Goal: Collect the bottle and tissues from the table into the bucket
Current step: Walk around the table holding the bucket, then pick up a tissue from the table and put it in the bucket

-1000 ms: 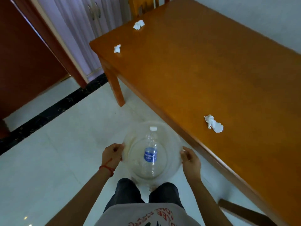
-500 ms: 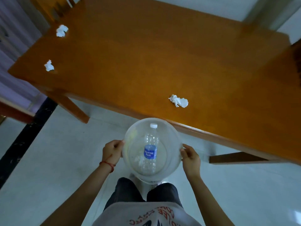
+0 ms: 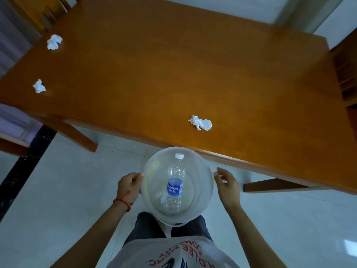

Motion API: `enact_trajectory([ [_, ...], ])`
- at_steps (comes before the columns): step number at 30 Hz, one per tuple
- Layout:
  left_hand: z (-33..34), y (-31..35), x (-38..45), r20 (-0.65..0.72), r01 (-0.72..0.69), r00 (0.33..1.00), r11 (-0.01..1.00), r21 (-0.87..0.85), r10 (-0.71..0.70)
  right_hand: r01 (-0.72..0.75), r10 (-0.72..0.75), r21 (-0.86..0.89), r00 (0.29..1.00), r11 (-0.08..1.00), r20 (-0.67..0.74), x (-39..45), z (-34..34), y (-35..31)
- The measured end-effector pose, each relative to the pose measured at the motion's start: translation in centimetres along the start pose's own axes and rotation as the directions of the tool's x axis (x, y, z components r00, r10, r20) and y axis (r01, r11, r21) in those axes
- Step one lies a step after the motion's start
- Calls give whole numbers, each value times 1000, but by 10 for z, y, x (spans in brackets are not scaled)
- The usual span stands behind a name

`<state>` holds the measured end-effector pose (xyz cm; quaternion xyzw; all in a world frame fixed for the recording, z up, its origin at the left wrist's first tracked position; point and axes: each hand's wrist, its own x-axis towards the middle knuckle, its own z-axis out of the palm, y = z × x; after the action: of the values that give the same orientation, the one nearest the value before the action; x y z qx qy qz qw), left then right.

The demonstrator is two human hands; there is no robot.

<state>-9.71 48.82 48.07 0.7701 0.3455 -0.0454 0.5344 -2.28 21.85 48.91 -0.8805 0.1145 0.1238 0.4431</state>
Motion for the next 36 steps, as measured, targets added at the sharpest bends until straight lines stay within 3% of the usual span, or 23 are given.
enact_trajectory([
  [7, 3, -1, -1, -13, 14, 1000, 999, 36, -14, 133, -138, -70, 989, 989, -62, 73, 6, -64],
  [11, 3, -3, 1, -25, 20, 1000, 998, 54, -18, 236, -247, -185, 968, 954, -41, 112, 22, -84],
  [18, 6, -3, -2, -60, 20, 998, 998, 59, -17, 317, -301, -355, 948, 879, 101, 149, 45, -86],
  [21, 8, -4, -4, -85, 20, 996, 998, 58, -15, 331, -324, -396, 942, 857, 88, 157, 47, -83],
  [29, 11, -1, -10, -77, 32, 997, 999, 33, -29, 311, -306, -215, 950, 926, 59, 144, 49, -86],
  [36, 13, -2, -13, -93, 21, 996, 998, 58, -15, 349, -345, -18, 934, 937, 96, 81, 37, -83],
])
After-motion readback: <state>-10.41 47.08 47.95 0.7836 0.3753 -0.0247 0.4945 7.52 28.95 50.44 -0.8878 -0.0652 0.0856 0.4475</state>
